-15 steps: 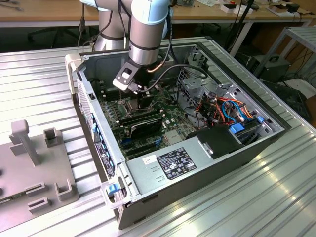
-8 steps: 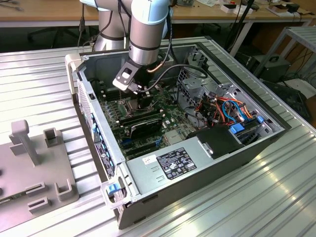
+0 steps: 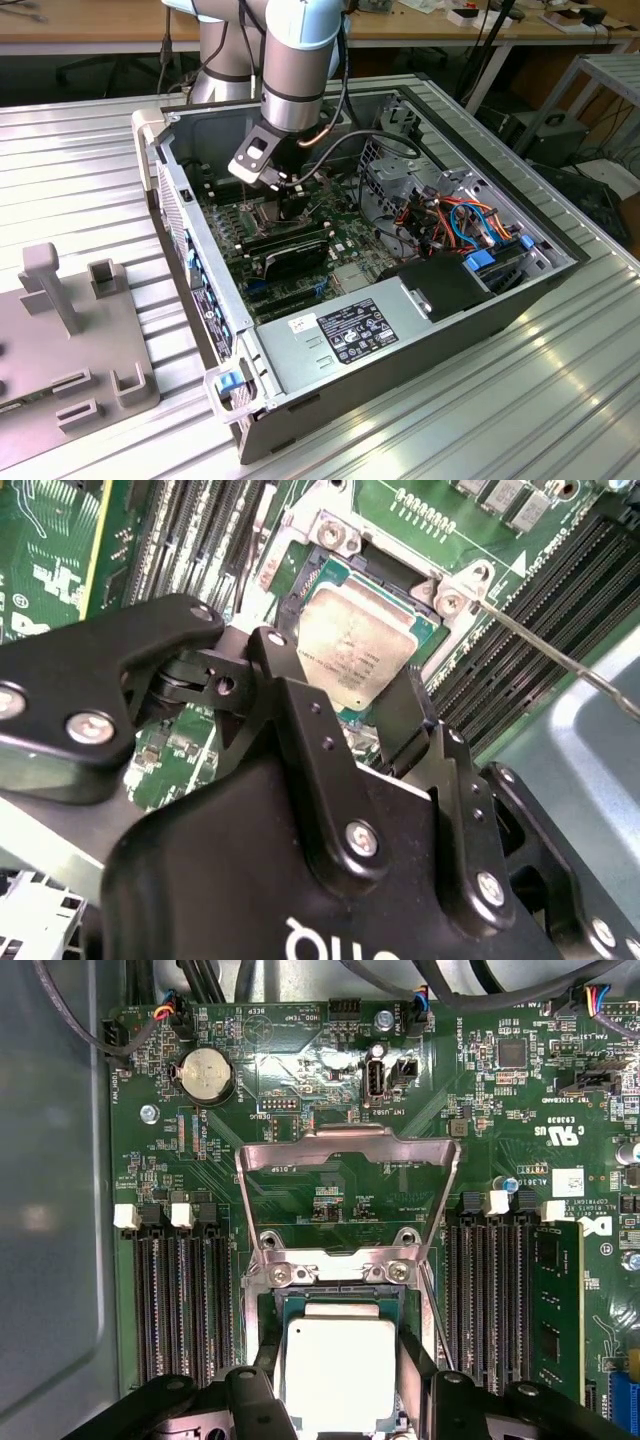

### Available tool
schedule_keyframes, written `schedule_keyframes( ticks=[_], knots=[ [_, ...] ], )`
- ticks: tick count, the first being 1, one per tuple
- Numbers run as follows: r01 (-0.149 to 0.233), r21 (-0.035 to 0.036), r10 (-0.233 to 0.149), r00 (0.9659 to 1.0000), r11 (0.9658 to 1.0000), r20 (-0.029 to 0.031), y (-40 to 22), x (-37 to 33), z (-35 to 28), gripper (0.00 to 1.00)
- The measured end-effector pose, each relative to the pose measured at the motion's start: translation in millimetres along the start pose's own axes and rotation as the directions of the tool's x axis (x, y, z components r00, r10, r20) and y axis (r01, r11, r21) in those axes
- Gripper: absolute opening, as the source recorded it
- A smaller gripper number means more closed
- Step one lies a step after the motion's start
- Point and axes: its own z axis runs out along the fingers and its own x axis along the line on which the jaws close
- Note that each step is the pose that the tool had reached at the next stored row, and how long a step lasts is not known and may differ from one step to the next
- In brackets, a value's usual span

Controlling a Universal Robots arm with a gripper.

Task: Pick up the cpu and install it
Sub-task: 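Place the cpu into insertion slot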

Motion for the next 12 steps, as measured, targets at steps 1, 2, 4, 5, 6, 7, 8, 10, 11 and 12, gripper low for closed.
schedule_keyframes(
  ticks=[1,2,4,5,6,7,8,10,11,12],
  knots=[
    [0.000,0.0003,0.000,1.0000,1.0000,0.0004,0.0,-0.1,-1.7,0.55],
    [0.000,0.0003,0.000,1.0000,1.0000,0.0003,0.0,-0.1,-2.8,0.55],
    [0.000,0.0003,0.000,1.0000,1.0000,0.0001,0.0,-0.1,-3.3,0.55],
    [0.000,0.0003,0.000,1.0000,1.0000,0.0000,0.0,-0.1,-3.3,0.55],
    [0.003,0.0003,-0.003,1.0000,1.0000,0.0000,0.0,-0.1,-3.3,0.55],
    [0.011,0.0003,-0.011,0.9999,0.9999,-0.0001,0.0,-0.1,-3.3,0.55],
    [0.019,0.0002,-0.019,0.9998,0.9998,-0.0002,0.0,-0.2,-3.2,0.55],
    [0.060,-0.0005,-0.060,0.9982,0.9982,-0.0014,0.0,-0.2,-2.6,0.55],
    [0.065,-0.0005,-0.065,0.9979,0.9979,-0.0014,0.0,-0.1,-2.6,0.55],
    [0.066,-0.0006,-0.066,0.9978,0.9978,-0.0015,0.0,-0.1,-2.5,0.55]
  ],
)
